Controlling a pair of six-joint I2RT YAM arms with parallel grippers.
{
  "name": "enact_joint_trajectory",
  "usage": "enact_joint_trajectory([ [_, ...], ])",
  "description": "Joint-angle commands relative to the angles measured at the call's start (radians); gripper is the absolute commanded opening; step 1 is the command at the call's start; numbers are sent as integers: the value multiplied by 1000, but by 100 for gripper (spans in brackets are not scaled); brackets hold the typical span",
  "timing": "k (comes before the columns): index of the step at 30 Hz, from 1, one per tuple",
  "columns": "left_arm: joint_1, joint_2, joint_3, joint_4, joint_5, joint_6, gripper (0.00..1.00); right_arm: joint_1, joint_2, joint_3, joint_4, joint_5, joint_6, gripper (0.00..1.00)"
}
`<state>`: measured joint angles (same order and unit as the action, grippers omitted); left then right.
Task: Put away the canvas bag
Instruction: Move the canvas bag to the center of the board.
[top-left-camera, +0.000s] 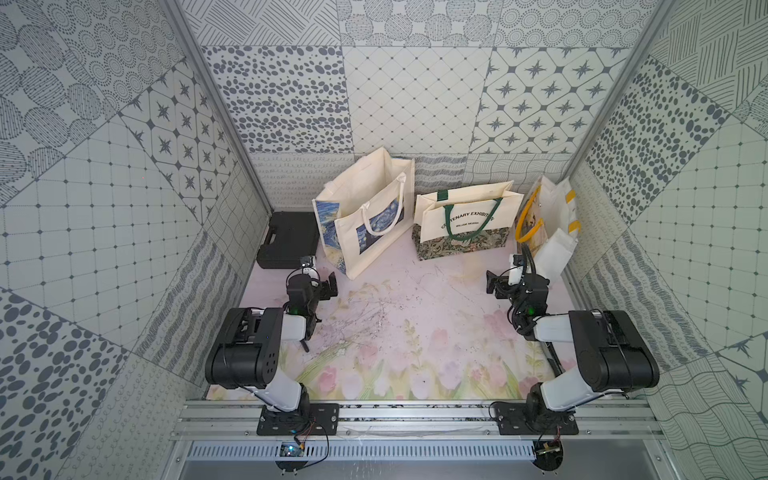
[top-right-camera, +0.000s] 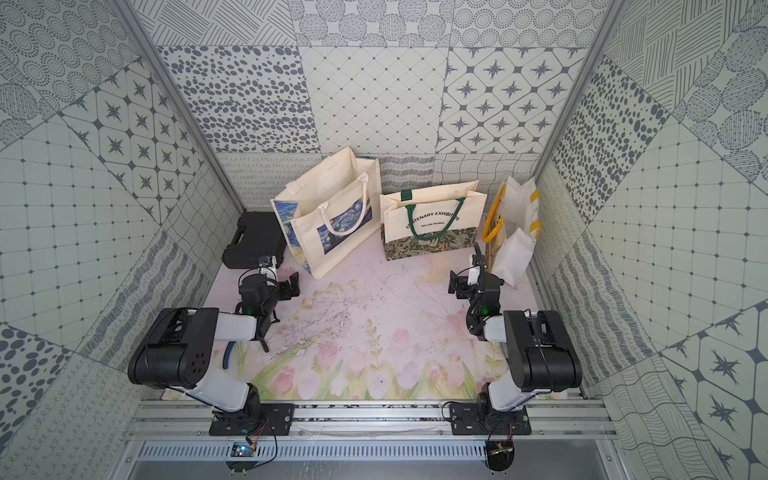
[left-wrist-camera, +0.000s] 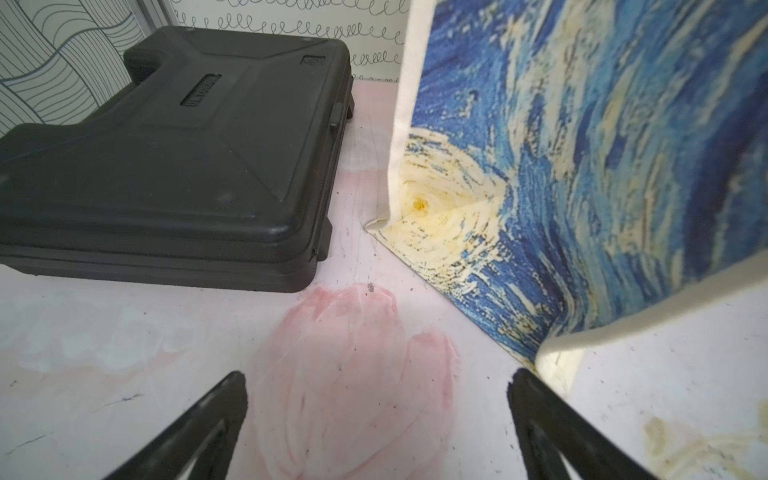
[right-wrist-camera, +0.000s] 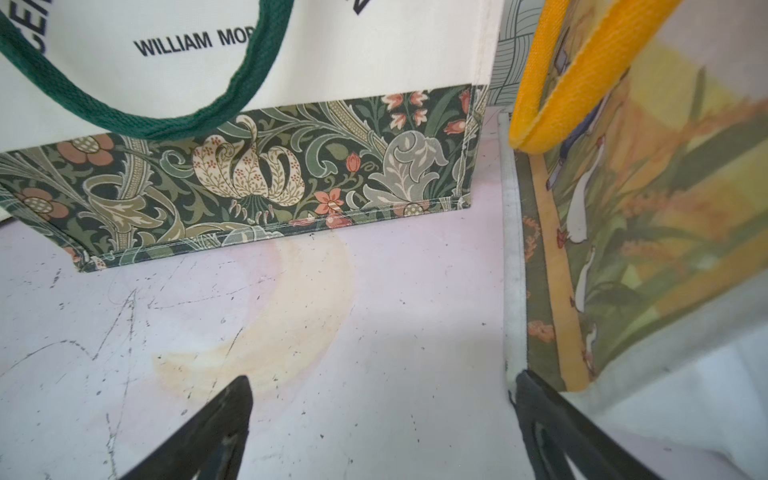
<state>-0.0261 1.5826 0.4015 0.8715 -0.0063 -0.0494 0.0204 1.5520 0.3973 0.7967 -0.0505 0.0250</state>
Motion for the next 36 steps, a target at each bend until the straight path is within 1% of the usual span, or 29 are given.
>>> enact_joint_trajectory([
  [1, -1, 1, 7, 2, 8, 15, 100, 5, 3, 15, 36, 12, -13, 99],
  [13, -6, 1, 5, 6, 4, 20, 99, 5, 3, 14, 35, 12, -13, 99],
  [19, -20, 0, -13, 37, -15, 33, 100, 6, 2, 15, 36, 12, -13, 99],
  [25, -22, 1, -2, 19, -28, 29, 100, 5, 2, 15, 33, 13, -9, 99],
  [29, -21, 0, -6, 26, -19, 32, 100, 3, 3, 21, 27, 28, -4, 99],
  [30, -22, -6, -17, 43, 7, 49, 100, 8, 2, 20, 26, 38, -8, 99],
  [31, -31, -27, -28, 50, 5, 59, 99, 21, 1, 20, 33, 65, -11, 99],
  [32, -47, -54, -35, 40, -38, 61, 99, 36, -9, 23, 32, 112, -13, 99],
  [33, -67, -93, -37, 17, -101, 63, 99, 60, -50, 33, -20, 128, -39, 99],
  [34, -84, -138, -34, -21, -146, 67, 100, 85, -105, 66, -136, 134, -68, 99],
  [35, -101, -183, -26, -66, -182, 74, 100, 112, -142, 103, -234, 166, -87, 99],
  [36, -128, -237, -15, -120, -241, 81, 100, 149, -174, 134, -291, 212, -106, 99],
])
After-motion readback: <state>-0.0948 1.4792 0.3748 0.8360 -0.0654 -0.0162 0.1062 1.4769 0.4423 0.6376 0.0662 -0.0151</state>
